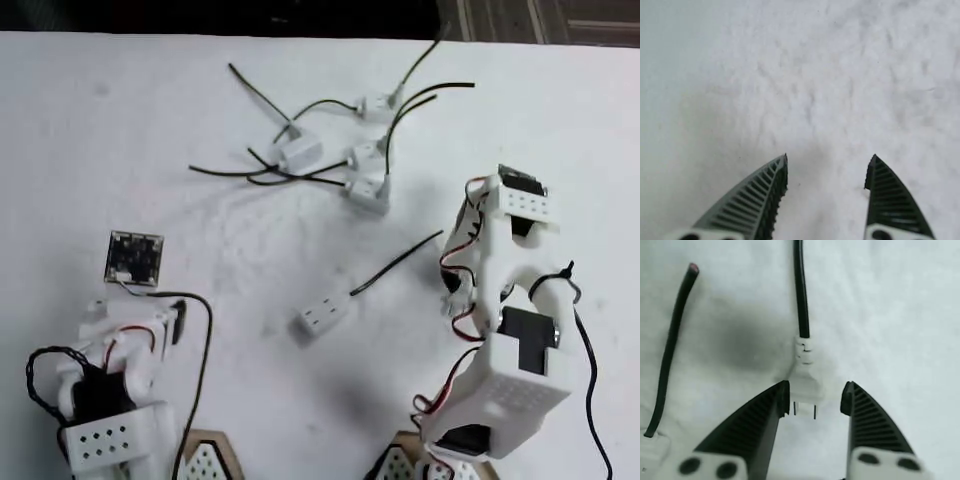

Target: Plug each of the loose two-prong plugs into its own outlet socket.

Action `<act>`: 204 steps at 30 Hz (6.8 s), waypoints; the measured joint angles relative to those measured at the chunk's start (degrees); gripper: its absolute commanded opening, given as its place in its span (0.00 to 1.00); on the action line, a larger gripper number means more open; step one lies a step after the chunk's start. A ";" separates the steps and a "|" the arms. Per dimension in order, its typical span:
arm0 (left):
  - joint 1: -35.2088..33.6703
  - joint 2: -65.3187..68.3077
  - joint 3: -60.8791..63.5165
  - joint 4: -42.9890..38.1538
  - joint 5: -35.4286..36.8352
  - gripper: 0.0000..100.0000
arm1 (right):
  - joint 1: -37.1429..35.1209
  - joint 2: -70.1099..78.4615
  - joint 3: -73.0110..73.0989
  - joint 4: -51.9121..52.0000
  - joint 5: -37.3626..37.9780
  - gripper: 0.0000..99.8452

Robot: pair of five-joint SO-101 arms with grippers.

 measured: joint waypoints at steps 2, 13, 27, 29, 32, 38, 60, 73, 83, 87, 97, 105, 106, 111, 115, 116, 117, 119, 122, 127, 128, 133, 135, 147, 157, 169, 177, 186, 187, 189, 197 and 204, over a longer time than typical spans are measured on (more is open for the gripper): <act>0.00 0.00 0.00 0.00 0.00 0.26 | 0.35 0.44 0.00 0.00 0.00 0.18; 0.00 0.00 0.00 0.00 0.00 0.26 | 0.35 8.18 -2.90 -2.11 -0.09 0.04; 0.00 0.00 0.00 0.00 0.00 0.26 | 0.26 8.00 -3.08 -2.02 -0.18 0.02; 0.00 0.00 0.00 0.00 0.00 0.26 | 0.26 8.00 -3.08 -2.02 -0.18 0.02; 0.00 0.00 0.00 0.00 0.00 0.26 | 0.26 8.00 -3.08 -2.02 -0.18 0.02; 0.97 0.00 0.18 0.00 0.00 0.26 | -1.58 5.80 -3.16 2.11 1.23 0.02; 1.76 0.00 0.26 0.00 0.00 0.26 | -5.10 -6.59 8.26 4.66 42.20 0.08; 0.00 0.00 0.26 -0.18 0.00 0.26 | -9.76 -6.24 8.18 8.97 42.90 0.12; -0.35 0.00 0.26 -0.18 0.00 0.26 | -9.23 -5.45 6.07 8.97 43.34 0.12; -0.35 0.00 0.26 -0.18 0.00 0.26 | -7.91 -2.20 5.98 8.97 45.71 0.12; -0.35 0.00 0.26 -0.18 0.00 0.26 | -4.31 2.37 2.73 7.82 48.97 0.07; -0.35 0.00 0.26 -0.18 0.00 0.26 | -3.43 1.58 -2.37 14.77 49.05 0.16; -0.35 0.00 0.26 -0.18 0.00 0.26 | -3.08 0.97 -2.90 15.38 49.05 0.16; -0.35 0.00 0.26 -0.18 0.00 0.26 | -2.64 0.35 -2.37 16.00 48.97 0.16; -0.35 0.00 0.26 -0.18 0.00 0.26 | -2.64 2.99 -1.23 11.69 48.97 0.16; -0.35 0.00 0.26 -0.18 0.00 0.26 | -2.55 4.13 -1.23 10.99 48.97 0.16; -0.35 0.00 0.26 -0.18 0.00 0.26 | -2.29 5.27 -1.23 10.81 48.97 0.16; -0.35 0.00 0.26 -0.18 0.00 0.26 | -2.02 7.03 -1.23 10.46 48.97 0.16; -0.35 0.00 0.26 -0.18 0.00 0.26 | -2.02 7.56 -1.23 10.55 48.97 0.16; -0.35 0.00 0.26 -0.18 0.00 0.26 | -1.85 8.09 -1.32 12.40 48.97 0.11; -0.35 0.00 0.26 -0.18 0.00 0.26 | -1.85 8.26 -1.32 12.40 48.97 0.09; -0.35 0.00 0.26 -0.18 0.00 0.26 | -1.93 10.29 0.00 12.40 48.97 0.05; -0.35 0.00 0.26 -0.18 0.00 0.26 | -2.55 10.55 0.79 12.04 49.05 0.02; -0.35 0.00 0.26 -0.18 -0.62 0.26 | -3.34 5.10 1.85 12.84 49.05 0.02; -0.35 0.00 0.26 -0.18 -2.64 0.26 | -4.92 -3.78 1.85 16.09 48.97 0.05; -0.35 0.00 0.26 -0.18 -2.64 0.26 | -5.36 -3.78 9.41 11.96 48.97 0.09; -0.35 0.00 0.26 -0.18 -2.64 0.26 | -5.27 -4.04 12.22 8.18 48.97 0.09; -0.35 0.00 0.26 -0.18 -2.64 0.26 | -4.75 -4.48 12.13 6.51 48.97 0.09; -0.35 0.00 0.26 -0.18 -2.64 0.26 | -4.66 -4.40 11.96 6.51 48.97 0.09; -0.35 0.00 0.26 -0.18 -2.64 0.26 | -4.57 -4.40 11.96 6.51 48.97 0.09; -0.35 0.00 0.26 -0.18 -2.64 0.26 | -4.75 -4.40 11.96 6.51 48.97 0.09; -0.35 0.00 0.26 -0.18 -2.64 0.26 | -5.01 -4.66 16.09 3.52 48.97 0.09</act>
